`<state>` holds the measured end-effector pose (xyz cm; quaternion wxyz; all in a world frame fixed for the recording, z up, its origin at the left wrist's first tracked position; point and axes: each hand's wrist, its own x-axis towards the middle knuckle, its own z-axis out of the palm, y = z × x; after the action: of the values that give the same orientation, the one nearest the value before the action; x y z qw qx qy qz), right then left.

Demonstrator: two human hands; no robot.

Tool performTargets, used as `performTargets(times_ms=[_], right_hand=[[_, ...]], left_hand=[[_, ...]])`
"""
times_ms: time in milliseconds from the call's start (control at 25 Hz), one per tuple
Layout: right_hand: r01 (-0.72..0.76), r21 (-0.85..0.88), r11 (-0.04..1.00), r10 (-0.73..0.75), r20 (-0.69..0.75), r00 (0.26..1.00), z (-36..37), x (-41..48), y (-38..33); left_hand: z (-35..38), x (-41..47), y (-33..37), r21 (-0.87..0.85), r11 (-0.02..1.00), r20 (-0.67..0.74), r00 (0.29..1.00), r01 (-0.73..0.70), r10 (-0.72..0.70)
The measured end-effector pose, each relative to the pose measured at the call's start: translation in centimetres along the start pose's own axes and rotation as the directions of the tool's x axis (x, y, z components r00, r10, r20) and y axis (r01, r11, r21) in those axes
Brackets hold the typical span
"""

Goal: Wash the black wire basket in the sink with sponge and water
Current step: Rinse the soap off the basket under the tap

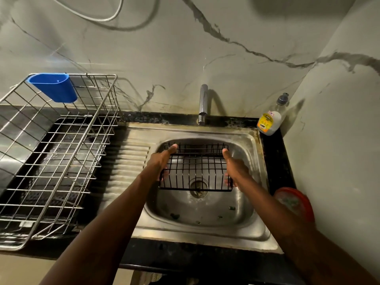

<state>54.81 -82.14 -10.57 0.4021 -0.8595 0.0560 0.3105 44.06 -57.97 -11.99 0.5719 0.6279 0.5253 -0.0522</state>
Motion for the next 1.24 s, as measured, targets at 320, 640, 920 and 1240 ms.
performTargets(times_ms=[320,640,920,1240], right_hand=[[0.413,0.044,0.91,-0.391,-0.246,0.887,0.5,-1.0,1.5],[0.051,-0.027,0.998,-0.053,-0.07,0.996,-0.2,3.4,1.3],[0.332,0.04,0.942,-0.33,-0.05,0.943,-0.2,-1.8,-0.5],[0.348,0.201,0.916,-0.376,0.127,0.918,-0.9,-3.7,-4.7]], left_hand=[[-0.1,-1.6,-0.7,0.021,0.864,-0.074,0.861,-0.503,0.503],[-0.2,-2.7,0.5,0.023,0.999,0.028,0.999,-0.031,0.03],[-2.9,-5.7,1.2,-0.079,0.99,-0.036,0.993,-0.116,0.113],[-8.6,-12.8,1.0,-0.256,0.966,0.11,0.994,0.039,-0.011]])
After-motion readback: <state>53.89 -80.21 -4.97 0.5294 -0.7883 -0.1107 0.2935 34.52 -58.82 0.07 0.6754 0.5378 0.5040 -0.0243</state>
